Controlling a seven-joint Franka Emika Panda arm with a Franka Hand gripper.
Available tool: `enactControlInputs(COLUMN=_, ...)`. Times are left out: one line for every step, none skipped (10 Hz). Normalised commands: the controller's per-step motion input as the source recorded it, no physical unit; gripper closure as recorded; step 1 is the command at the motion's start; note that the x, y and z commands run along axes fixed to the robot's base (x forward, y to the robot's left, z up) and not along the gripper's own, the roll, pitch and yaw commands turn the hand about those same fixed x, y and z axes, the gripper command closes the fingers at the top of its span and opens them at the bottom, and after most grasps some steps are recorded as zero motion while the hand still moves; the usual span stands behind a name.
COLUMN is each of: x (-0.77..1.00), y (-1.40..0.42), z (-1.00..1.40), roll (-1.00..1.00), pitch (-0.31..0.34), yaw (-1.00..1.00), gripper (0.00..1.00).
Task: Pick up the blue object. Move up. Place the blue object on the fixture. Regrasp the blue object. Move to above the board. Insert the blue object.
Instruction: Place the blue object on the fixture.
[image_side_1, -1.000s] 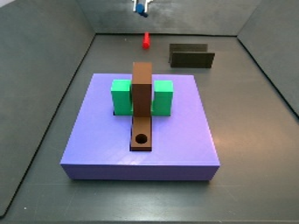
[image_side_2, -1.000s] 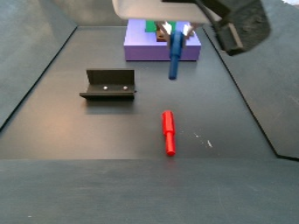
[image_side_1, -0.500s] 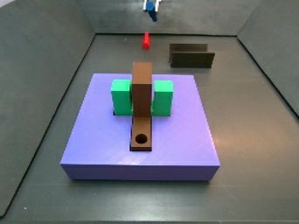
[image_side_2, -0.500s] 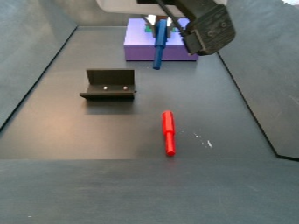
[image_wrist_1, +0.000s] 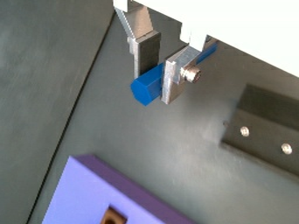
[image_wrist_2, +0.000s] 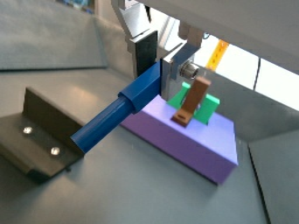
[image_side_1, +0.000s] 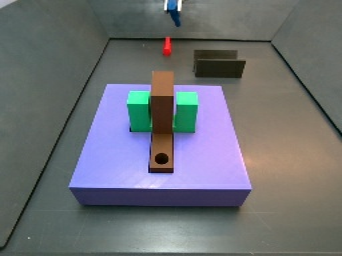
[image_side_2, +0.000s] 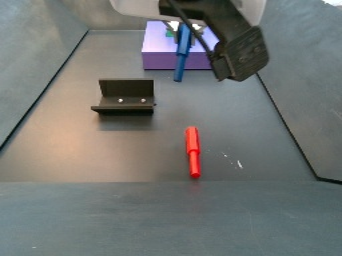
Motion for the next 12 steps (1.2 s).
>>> enactControlInputs(x=0.81, y=-0.11, z=0.00, roll=-0.58, pitch=0.000, yaw=0.02, gripper=1.00)
enactControlInputs(x=0.75, y=-0.10, z=0.10, roll=-0.64, pitch=-0.023, yaw=0.00, gripper=1.00)
enactControlInputs(x=0.80, y=-0.21, z=0.00, roll=-0.45, pitch=-0.051, yaw=-0.04, gripper=1.00)
enactControlInputs(x=0.89, y=-0.23, z=-0.05, roll=0.00, pitch=0.000, yaw=-0.20, gripper=1.00)
enactControlInputs(x=0.95, y=-0.17, z=-0.08, roll=0.10, pitch=0.000, yaw=-0.15, gripper=1.00)
enactControlInputs(x=1.00, y=-0.09, z=-0.04, roll=0.37, pitch=0.146, yaw=0.00, gripper=1.00)
enactControlInputs(x=1.00, y=-0.09, z=0.00, roll=0.42, pitch=0.126, yaw=-0.01, gripper=1.00)
enactControlInputs(x=1.00, y=-0.10, z=0.00, roll=0.41, pitch=0.120, yaw=0.00, gripper=1.00)
enactControlInputs(x=1.00, y=-0.12, z=0.00, roll=0.35, pitch=0.234, yaw=0.00, gripper=1.00)
enactControlInputs(x=0.98, y=-0.04, z=-0.13, roll=0.00, pitch=0.211, yaw=0.00, gripper=1.00)
enactControlInputs(x=0.93, y=0.00, z=-0.14, roll=-0.08, pitch=0.149, yaw=-0.02, gripper=1.00)
enactControlInputs(x=0.95, y=0.00, z=-0.09, roll=-0.20, pitch=0.103, yaw=-0.10, gripper=1.00)
